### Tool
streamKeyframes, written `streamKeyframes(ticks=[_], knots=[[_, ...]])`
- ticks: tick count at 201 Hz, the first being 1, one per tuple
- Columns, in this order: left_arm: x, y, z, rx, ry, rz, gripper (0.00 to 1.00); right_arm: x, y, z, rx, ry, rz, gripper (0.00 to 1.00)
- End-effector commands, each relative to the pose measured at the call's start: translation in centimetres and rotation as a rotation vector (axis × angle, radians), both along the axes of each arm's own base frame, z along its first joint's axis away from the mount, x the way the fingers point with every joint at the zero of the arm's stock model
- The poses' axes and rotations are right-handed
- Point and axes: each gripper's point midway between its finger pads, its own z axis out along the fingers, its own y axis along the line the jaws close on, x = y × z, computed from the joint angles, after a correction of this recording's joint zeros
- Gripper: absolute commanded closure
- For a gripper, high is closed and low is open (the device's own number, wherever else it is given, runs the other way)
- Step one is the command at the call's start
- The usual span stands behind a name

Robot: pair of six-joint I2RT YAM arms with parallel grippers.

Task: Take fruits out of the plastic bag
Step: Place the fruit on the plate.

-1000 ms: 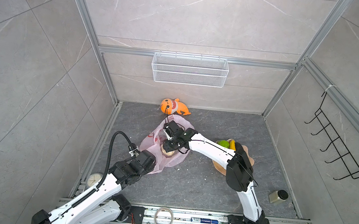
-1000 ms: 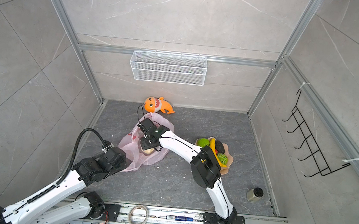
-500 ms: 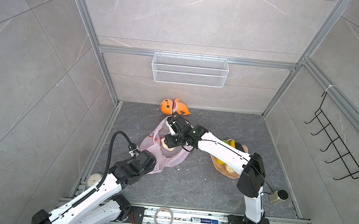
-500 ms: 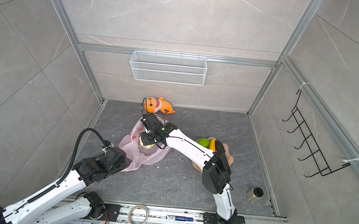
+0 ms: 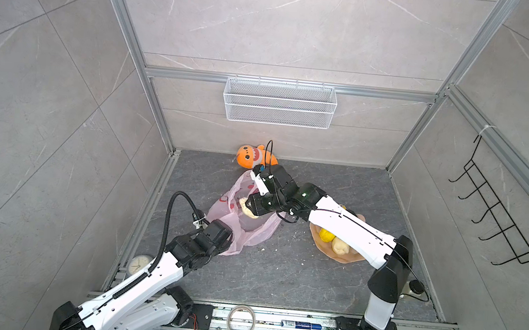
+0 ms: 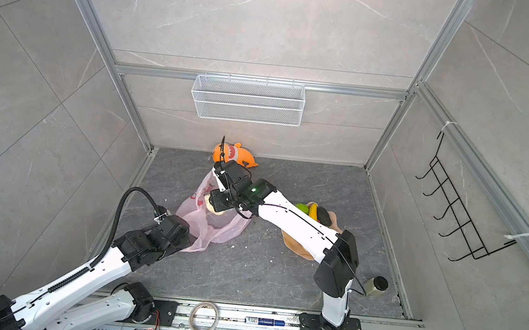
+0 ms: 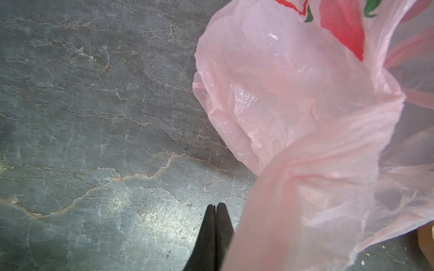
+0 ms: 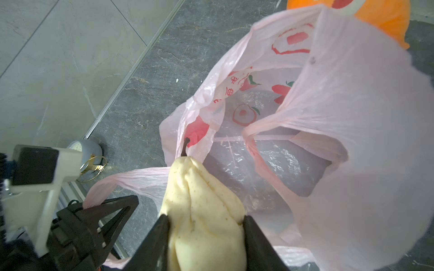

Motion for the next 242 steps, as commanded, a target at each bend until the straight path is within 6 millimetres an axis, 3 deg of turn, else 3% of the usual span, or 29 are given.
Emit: streamKeyframes(ticks=[1,51,98,137,183,242], knots=[[0.8,-0.4,1.2,-0.017,-0.037,0.009,1.0,-0.2,-1.3,0.8,-0.005,-0.018,-0.004,0.6],[0.8,-0.5,1.1,-0.018,-0.033,0.003,1.0,1.4,-4.6,2.2,0.014,-0.051,-0.087,0.61],[0.8,-0.5,1.0,-0.019,-0.032,0.003,1.0,2.7,-9.4,3.7,-0.003,-0.094,-0.187,0.61],[0.9,-0.4,1.1,-0.02,-0.038,0.011,1.0,3.4,-14.3,3.7,-0.064,-0.132,-0.298,0.61],[0.9,-0.5,1.0,-0.02,-0.03,0.008,1.0,3.4,-20.3,0.7,-0.2,-0.14,-0.419,0.61],[1.1,-0.8,0.9,-0.02,-0.026,0.004,1.0,2.7,-24.2,-5.3,-0.309,-0.07,-0.526,0.61]])
